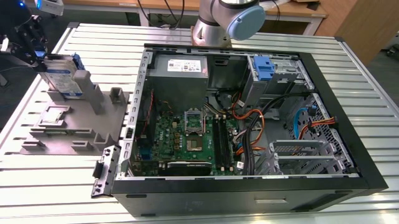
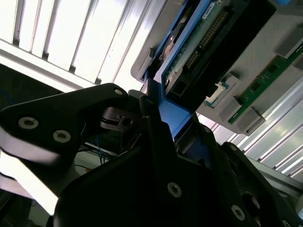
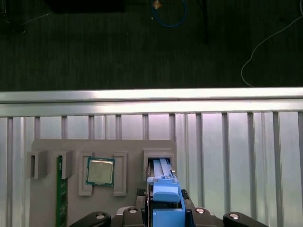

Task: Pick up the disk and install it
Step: 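Pick up the disk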

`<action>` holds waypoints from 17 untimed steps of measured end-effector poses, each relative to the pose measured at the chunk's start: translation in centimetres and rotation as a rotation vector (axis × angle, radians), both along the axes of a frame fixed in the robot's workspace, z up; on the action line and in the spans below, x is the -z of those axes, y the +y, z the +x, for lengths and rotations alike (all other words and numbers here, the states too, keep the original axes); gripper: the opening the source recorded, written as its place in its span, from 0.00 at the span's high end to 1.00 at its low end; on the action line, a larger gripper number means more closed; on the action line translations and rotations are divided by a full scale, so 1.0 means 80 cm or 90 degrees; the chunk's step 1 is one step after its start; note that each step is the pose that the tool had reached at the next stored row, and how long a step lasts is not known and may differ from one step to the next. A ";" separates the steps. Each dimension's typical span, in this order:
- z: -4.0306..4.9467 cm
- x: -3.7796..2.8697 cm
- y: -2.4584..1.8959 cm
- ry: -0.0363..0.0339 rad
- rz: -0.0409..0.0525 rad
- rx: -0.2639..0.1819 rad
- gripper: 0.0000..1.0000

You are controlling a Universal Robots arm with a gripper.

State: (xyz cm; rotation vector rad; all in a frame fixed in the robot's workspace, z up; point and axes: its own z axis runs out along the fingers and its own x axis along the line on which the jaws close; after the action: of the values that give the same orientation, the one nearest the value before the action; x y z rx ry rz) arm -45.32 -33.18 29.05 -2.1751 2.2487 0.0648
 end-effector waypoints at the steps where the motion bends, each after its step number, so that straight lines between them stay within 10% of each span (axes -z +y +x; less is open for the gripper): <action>1: 0.000 0.0000 0.0000 0.0000 0.0000 -0.001 0.63; 17: 0.000 0.0001 0.0000 0.0000 -0.0006 0.004 0.63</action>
State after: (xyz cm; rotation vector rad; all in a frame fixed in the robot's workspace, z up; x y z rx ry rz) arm -45.32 -33.18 29.05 -2.1676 2.2566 0.0637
